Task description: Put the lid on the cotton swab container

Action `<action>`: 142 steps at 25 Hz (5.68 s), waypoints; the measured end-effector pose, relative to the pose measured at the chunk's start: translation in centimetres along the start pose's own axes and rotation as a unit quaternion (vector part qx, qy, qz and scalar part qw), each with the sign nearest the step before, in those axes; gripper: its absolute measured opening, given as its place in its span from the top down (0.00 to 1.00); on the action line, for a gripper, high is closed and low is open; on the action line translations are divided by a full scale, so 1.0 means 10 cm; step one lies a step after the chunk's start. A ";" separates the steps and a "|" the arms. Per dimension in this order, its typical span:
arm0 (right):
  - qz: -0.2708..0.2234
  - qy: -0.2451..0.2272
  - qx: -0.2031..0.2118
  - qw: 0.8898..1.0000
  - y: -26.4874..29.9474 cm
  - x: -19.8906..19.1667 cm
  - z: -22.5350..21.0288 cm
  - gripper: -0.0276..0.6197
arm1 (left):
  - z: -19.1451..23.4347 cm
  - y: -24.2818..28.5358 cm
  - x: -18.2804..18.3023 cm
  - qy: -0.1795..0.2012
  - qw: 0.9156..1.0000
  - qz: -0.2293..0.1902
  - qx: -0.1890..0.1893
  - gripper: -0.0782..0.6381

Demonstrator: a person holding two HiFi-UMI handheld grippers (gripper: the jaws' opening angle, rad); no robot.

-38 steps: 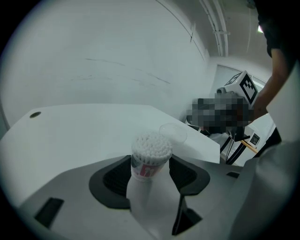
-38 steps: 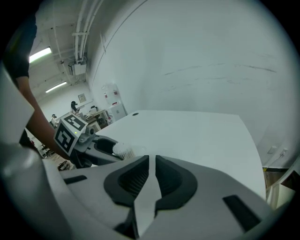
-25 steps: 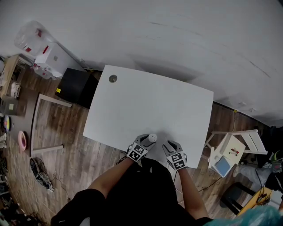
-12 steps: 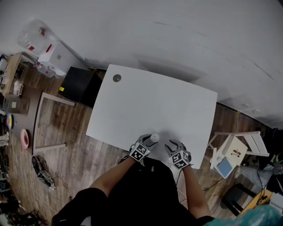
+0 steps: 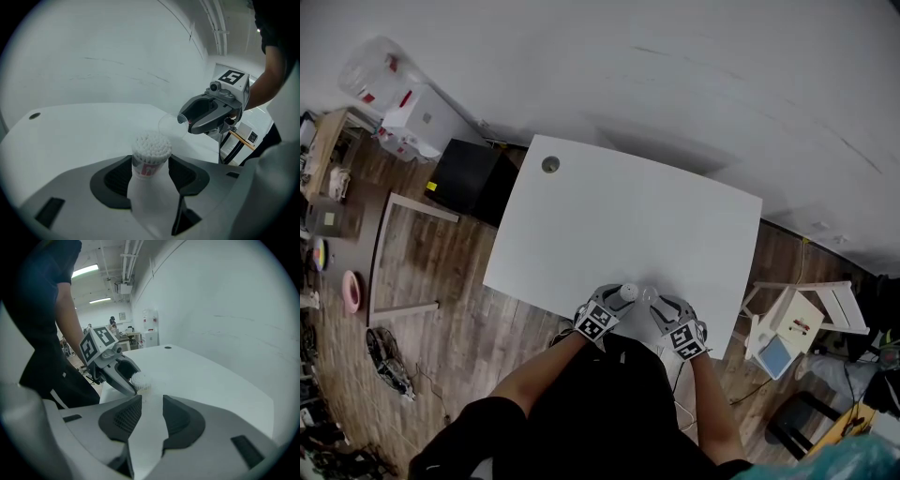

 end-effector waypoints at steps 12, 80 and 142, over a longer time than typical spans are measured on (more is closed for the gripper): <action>-0.060 0.050 0.046 0.996 0.03 0.27 0.01 0.75 | -0.06 0.00 0.07 0.014 1.000 -0.002 0.003 0.54; -0.006 0.161 -0.011 0.987 0.61 0.44 0.04 0.89 | 0.02 0.09 0.20 0.026 1.000 -0.015 0.006 0.55; -0.192 0.208 -0.350 0.893 -0.92 2.56 2.23 0.91 | -0.97 -3.36 0.63 0.001 0.964 -0.265 -0.034 0.87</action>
Point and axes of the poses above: the fingertips, and each gripper's own axes: y forward along the fingers, z to its left, x out of its top, the point moved 6 cm from there along -y, backward along the fingers, and after that the axes turned 8 degrees about -y, right-handed, at the moved point
